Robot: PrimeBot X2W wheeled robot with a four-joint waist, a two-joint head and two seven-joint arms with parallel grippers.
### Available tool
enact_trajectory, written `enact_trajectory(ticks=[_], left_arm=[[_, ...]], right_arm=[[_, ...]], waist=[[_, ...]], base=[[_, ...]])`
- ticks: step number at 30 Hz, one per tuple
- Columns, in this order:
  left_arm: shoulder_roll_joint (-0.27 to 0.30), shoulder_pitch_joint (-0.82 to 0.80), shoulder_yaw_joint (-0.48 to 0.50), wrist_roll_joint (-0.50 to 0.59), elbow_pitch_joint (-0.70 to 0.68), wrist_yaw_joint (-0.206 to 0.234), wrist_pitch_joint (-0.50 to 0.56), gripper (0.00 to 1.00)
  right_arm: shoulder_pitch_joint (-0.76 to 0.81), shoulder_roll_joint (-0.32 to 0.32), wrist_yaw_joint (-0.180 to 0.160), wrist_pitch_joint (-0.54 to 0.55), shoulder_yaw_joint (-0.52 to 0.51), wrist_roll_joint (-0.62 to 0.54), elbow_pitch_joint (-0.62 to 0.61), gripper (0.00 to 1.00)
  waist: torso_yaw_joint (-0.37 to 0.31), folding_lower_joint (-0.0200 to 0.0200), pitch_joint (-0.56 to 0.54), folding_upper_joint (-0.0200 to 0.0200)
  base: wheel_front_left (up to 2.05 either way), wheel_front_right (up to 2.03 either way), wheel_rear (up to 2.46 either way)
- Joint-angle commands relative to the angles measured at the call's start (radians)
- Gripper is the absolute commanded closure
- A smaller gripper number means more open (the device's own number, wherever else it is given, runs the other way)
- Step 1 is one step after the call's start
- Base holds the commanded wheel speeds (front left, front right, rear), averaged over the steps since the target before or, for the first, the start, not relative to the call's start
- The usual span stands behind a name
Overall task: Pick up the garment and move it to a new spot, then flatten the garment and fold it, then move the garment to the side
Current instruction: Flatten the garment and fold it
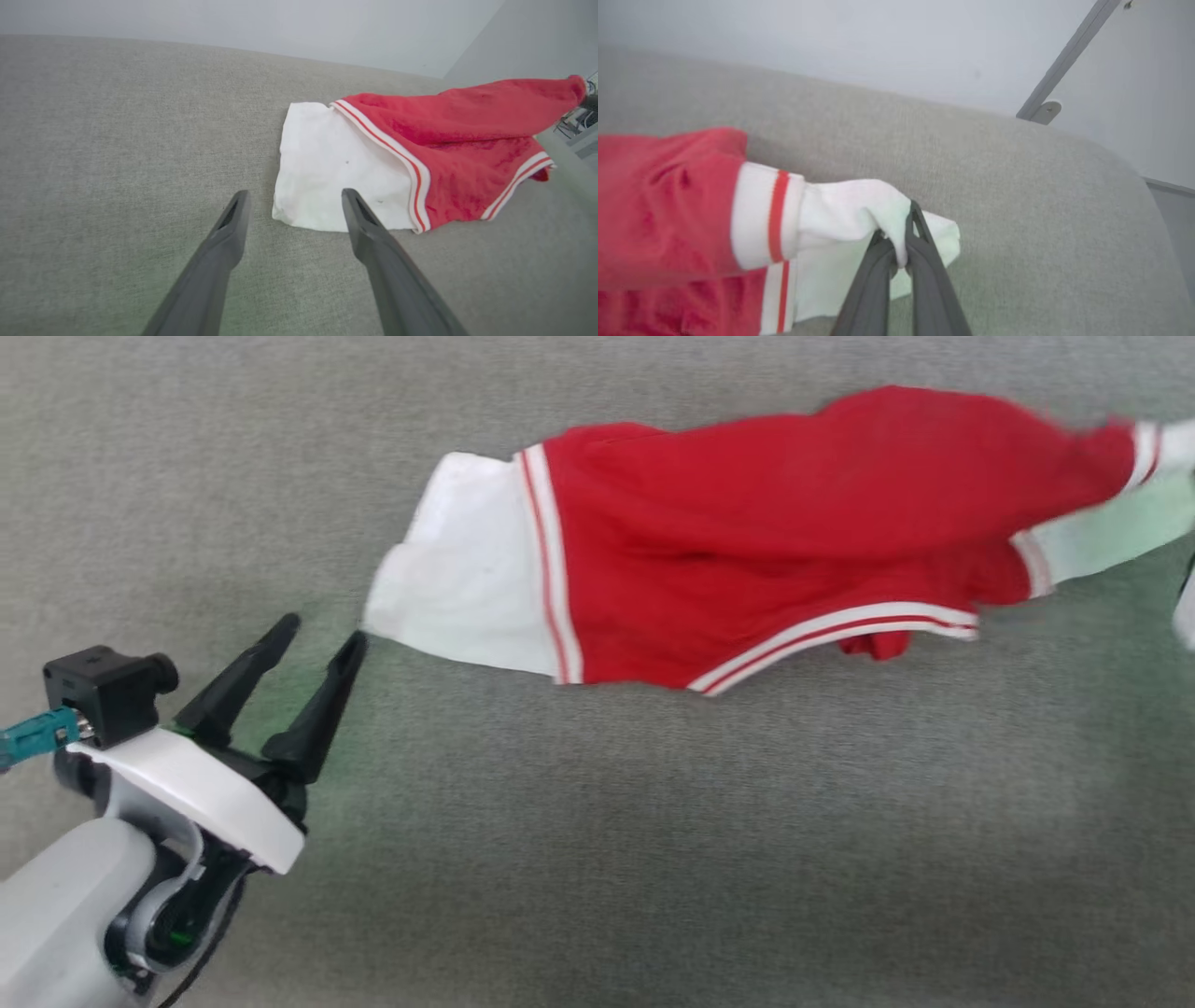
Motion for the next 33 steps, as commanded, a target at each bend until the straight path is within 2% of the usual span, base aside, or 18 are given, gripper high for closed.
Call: enact_trajectory(ticks=[1,4,11,16,17,18,19,20,24,27,30,33], left_arm=[[-0.011,0.016,0.014,0.017,-0.011,-0.002,-0.006,0.0],[-0.024,0.018,0.023,0.024,-0.019,-0.008,-0.006,0.0],[-0.078,-0.007,0.02,0.055,0.006,-0.042,-0.006,0.0],[-0.096,-0.043,0.003,0.083,0.029,-0.067,0.0,0.0],[-0.092,-0.051,-0.002,0.091,0.032,-0.072,0.006,0.0],[-0.084,-0.061,-0.005,0.103,0.033,-0.075,0.011,0.0],[-0.074,-0.074,-0.008,0.117,0.032,-0.08,0.017,0.0],[-0.063,-0.087,-0.011,0.131,0.029,-0.082,0.027,0.0],[0.0,-0.165,-0.051,0.214,-0.001,-0.114,0.112,0.0],[0.038,-0.235,-0.099,0.241,-0.036,-0.145,0.207,0.0],[0.085,-0.314,-0.193,0.287,-0.064,-0.158,0.325,0.0],[0.117,-0.395,-0.32,0.257,-0.119,-0.159,0.422,0.0]], right_arm=[[-0.046,0.026,-0.001,-0.007,-0.035,-0.031,0.044,1.0],[-0.112,0.058,-0.001,-0.017,-0.084,-0.059,0.109,1.0],[-0.27,0.118,-0.001,-0.054,-0.209,-0.257,0.395,1.0],[-0.33,0.15,-0.001,-0.11,-0.265,-0.38,0.532,1.0],[-0.336,0.157,-0.001,-0.127,-0.273,-0.394,0.551,0.85],[-0.344,0.165,-0.001,-0.146,-0.276,-0.398,0.567,0.53],[-0.354,0.172,-0.001,-0.164,-0.281,-0.396,0.581,0.03],[-0.36,0.174,-0.001,-0.186,-0.281,-0.395,0.588,0.0],[-0.361,0.163,-0.001,-0.274,-0.241,-0.37,0.59,0.0],[-0.326,0.153,-0.001,-0.32,-0.201,-0.311,0.554,0.0],[-0.28,0.137,-0.001,-0.335,-0.16,-0.248,0.487,0.0],[-0.22,0.127,-0.001,-0.325,-0.131,-0.185,0.401,0.0]], waist=[[0.022,0.0,0.009,0.0],[0.038,0.0,0.019,0.0],[0.095,0.0,0.053,0.0],[0.107,0.0,0.058,0.0],[0.105,0.0,0.055,0.0],[0.1,0.0,0.051,0.0],[0.093,0.0,0.046,0.0],[0.086,0.0,0.041,0.0],[0.043,0.0,0.015,0.0],[0.004,0.0,-0.004,0.0],[-0.045,0.0,-0.01,0.0],[-0.095,0.0,-0.004,0.0]], base=[[0.0,0.0,0.0],[0.0,0.0,0.0],[0.0,0.0,0.0],[0.0,0.0,0.0],[0.0,0.0,0.0],[0.0,0.0,0.0],[0.0,0.0,0.0],[0.0,0.0,0.0],[0.0,0.0,0.0],[0.0,0.0,0.0],[0.0,0.0,0.0],[0.0,0.0,0.0]])
